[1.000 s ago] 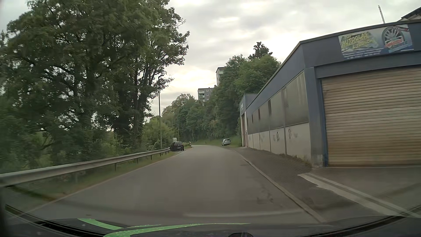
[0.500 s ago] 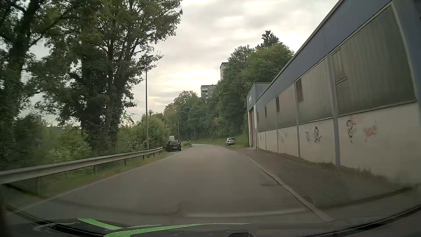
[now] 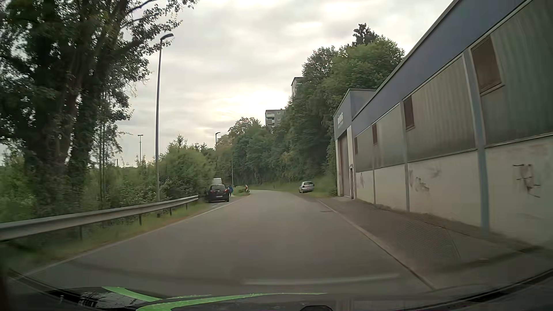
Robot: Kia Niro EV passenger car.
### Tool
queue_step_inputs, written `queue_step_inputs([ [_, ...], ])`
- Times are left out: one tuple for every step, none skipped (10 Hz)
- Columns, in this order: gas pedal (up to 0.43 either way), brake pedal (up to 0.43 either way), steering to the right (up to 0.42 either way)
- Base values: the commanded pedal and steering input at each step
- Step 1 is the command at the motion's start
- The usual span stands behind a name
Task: Follow the waypoints while adhering to traffic rules and regulations
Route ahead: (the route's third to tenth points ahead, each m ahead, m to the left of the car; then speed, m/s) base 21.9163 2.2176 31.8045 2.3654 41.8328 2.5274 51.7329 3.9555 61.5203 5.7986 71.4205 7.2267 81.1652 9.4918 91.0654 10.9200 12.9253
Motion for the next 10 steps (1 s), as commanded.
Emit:
queue_step_inputs([
  [0.087, 0.0, -0.006],
  [0.087, 0.0, -0.006],
  [0.087, 0.0, -0.006],
  [0.087, 0.0, -0.006],
  [0.087, 0.0, -0.007],
  [0.087, 0.0, -0.007],
  [0.087, 0.0, -0.008],
  [0.087, 0.0, -0.009],
  [0.087, 0.0, -0.009],
  [0.087, 0.0, -0.01],
])
